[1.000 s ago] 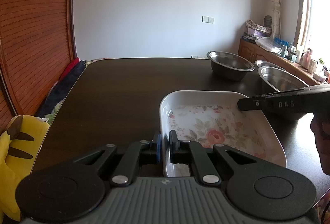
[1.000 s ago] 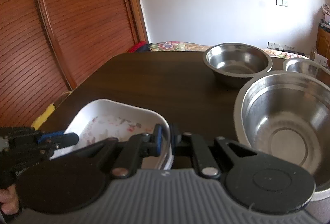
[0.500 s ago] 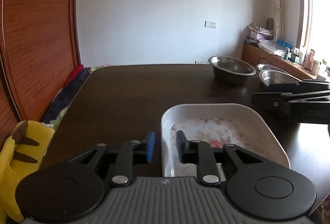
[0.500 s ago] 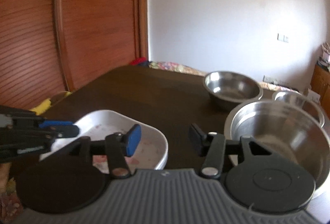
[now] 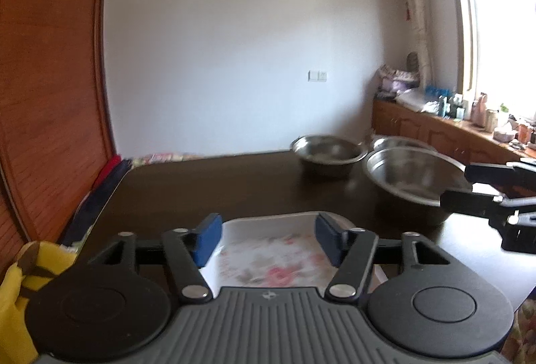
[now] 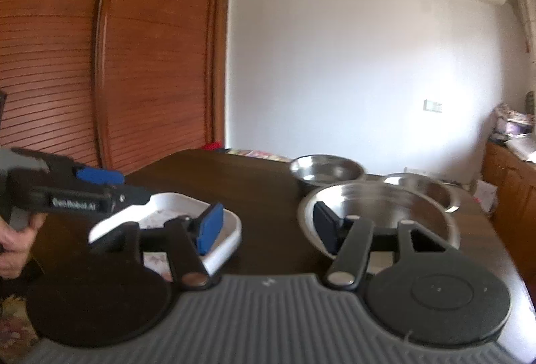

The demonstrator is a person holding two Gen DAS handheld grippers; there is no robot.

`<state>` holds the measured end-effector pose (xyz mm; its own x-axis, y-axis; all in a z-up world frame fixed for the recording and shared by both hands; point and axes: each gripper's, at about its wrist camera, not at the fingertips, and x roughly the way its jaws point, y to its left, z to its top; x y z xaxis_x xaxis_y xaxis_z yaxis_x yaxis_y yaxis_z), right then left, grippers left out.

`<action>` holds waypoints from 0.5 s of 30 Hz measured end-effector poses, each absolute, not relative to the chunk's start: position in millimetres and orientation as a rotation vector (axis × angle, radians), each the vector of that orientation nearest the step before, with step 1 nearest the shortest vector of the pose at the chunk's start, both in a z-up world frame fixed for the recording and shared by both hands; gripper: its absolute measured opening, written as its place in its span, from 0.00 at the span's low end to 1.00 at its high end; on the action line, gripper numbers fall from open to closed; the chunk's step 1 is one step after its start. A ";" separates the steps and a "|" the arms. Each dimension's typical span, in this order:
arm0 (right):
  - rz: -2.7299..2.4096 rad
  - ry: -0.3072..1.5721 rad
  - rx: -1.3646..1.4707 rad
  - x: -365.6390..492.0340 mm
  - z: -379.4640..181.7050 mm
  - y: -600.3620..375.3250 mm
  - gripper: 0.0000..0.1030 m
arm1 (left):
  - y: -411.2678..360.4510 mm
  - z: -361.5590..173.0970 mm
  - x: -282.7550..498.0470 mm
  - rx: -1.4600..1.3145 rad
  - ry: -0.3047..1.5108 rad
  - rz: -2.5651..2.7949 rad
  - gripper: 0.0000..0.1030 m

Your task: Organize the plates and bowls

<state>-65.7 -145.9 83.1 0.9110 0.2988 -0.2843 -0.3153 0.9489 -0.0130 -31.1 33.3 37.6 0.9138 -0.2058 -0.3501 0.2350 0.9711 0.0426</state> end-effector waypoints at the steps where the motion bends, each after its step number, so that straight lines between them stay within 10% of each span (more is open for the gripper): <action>1: 0.305 0.274 -0.059 -68.8 81.9 -149.7 0.59 | 26.6 37.6 -35.0 0.089 0.338 -0.236 0.80; 15: 0.146 0.181 0.024 -106.6 68.3 -221.4 1.00 | -30.7 20.3 -62.7 -0.003 0.261 -0.289 1.00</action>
<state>-106.6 -221.4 68.3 0.9730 0.1468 -0.1779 -0.1426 0.9891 0.0365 -62.7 -30.7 20.3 0.9249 -0.2823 -0.2545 0.2816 0.9587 -0.0399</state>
